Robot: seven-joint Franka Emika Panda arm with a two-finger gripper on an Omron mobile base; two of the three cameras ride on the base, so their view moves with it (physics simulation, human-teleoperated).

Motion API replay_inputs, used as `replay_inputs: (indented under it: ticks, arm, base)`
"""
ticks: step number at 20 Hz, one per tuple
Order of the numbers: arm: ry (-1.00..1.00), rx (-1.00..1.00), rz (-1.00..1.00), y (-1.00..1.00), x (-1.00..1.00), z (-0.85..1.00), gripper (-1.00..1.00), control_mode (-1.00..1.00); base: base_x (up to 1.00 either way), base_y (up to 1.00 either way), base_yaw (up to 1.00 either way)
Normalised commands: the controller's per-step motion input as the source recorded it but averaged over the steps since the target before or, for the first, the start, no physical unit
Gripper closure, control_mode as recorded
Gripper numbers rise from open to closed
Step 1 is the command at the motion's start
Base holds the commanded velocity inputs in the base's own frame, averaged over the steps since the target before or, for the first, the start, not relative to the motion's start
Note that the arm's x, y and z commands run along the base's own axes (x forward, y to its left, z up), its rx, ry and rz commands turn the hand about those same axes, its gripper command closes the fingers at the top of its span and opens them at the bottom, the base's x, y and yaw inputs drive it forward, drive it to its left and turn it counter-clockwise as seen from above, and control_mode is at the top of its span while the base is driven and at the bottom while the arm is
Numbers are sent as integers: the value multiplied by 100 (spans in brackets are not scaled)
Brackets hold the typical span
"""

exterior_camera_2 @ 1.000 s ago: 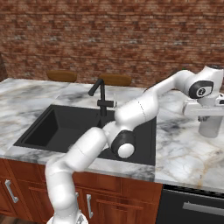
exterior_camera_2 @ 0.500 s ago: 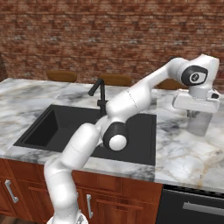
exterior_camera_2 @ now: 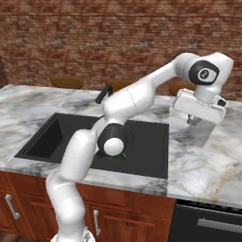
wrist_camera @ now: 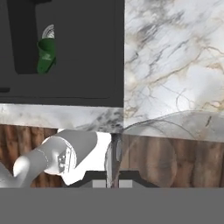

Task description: Move any existing items from the left basin to the right basin for drying. Then move the glass cup from the counter to the left basin of the sink for washing.

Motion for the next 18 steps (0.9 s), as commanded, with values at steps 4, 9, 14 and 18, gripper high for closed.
replay_inputs:
  ticks: [4,9,14,18]
  arm:
    - [-6,-6,-8,88,-43,0,100,-100]
    - [-7,-7,-9,87,-42,0,100,-100]
    - [-13,-11,-7,93,-28,3,100,-100]
    - [-16,-14,-6,100,-10,12,100,-100]
  base:
    - [0,0,0]
    - [0,0,0]
    - [0,0,0]
    - [0,0,0]
